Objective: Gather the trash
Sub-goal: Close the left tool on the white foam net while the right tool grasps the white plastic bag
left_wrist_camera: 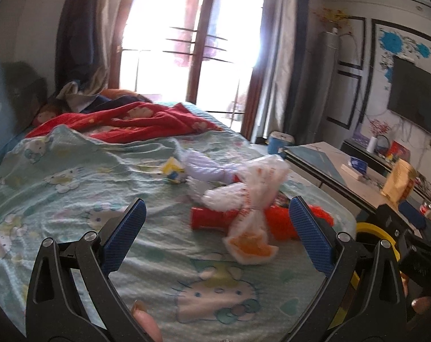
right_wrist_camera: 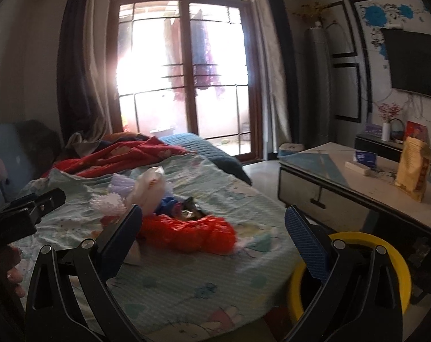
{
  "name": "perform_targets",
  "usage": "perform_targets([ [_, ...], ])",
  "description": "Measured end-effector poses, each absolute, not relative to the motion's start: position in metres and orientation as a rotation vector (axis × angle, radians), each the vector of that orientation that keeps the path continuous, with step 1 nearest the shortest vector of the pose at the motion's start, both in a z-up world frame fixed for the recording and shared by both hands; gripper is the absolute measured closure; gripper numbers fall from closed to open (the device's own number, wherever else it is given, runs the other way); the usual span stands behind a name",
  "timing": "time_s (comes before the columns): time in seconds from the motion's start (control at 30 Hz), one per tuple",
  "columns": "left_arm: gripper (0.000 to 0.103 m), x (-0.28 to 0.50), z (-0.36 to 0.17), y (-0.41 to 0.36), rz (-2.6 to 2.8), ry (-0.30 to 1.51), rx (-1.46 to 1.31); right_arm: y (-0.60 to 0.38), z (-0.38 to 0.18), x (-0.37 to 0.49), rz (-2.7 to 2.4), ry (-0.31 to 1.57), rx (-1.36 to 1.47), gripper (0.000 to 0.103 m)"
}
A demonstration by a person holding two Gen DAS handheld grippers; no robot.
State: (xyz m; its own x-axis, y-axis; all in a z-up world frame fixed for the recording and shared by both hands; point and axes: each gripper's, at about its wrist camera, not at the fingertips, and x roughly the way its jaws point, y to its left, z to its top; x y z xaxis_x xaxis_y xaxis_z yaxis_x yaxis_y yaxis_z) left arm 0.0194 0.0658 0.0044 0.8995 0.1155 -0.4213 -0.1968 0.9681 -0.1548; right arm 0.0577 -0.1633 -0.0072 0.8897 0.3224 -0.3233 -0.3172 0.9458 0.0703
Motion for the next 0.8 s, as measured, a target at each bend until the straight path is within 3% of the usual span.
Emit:
perform_targets([
  [0.8, 0.011, 0.109, -0.003, 0.135, 0.161, 0.551, -0.347, -0.086, -0.007, 0.152, 0.484, 0.532, 0.001, 0.006],
])
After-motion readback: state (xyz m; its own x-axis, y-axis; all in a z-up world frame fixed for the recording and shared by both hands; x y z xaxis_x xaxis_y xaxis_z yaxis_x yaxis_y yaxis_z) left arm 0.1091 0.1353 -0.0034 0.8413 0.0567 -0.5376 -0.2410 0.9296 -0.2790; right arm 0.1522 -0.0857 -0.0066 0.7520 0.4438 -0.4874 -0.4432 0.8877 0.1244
